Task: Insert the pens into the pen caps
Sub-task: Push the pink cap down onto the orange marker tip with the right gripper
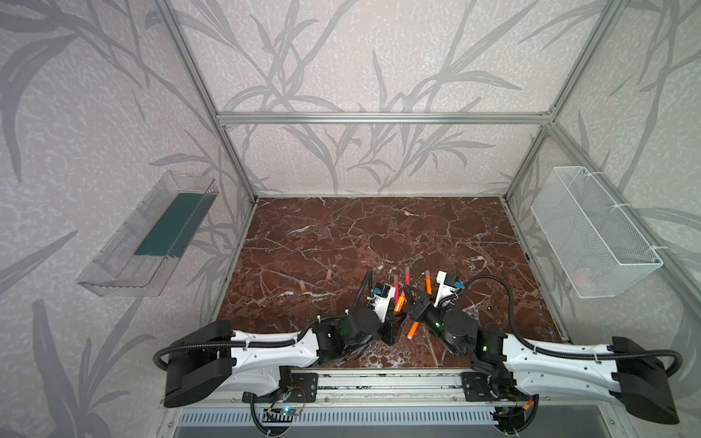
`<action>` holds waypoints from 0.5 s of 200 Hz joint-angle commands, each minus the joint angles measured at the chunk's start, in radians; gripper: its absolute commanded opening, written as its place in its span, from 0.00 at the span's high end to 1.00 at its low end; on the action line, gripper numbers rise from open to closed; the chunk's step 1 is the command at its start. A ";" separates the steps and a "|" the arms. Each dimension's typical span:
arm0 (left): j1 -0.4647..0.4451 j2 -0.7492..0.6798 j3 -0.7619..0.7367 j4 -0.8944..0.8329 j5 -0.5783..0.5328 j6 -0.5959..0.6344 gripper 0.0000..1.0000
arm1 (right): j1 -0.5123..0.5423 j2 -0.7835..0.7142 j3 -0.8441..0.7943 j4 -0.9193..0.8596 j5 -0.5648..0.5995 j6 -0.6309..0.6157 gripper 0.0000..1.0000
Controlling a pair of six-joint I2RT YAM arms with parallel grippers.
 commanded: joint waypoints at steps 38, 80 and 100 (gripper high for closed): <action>0.020 -0.078 -0.028 0.082 -0.021 0.060 1.00 | 0.042 -0.123 -0.011 -0.128 -0.042 -0.050 0.70; 0.021 -0.105 -0.047 0.071 0.003 0.101 1.00 | 0.043 -0.229 -0.031 -0.181 0.003 -0.086 0.43; 0.021 -0.116 -0.052 0.064 0.029 0.124 1.00 | 0.042 -0.272 -0.029 -0.214 0.042 -0.121 0.37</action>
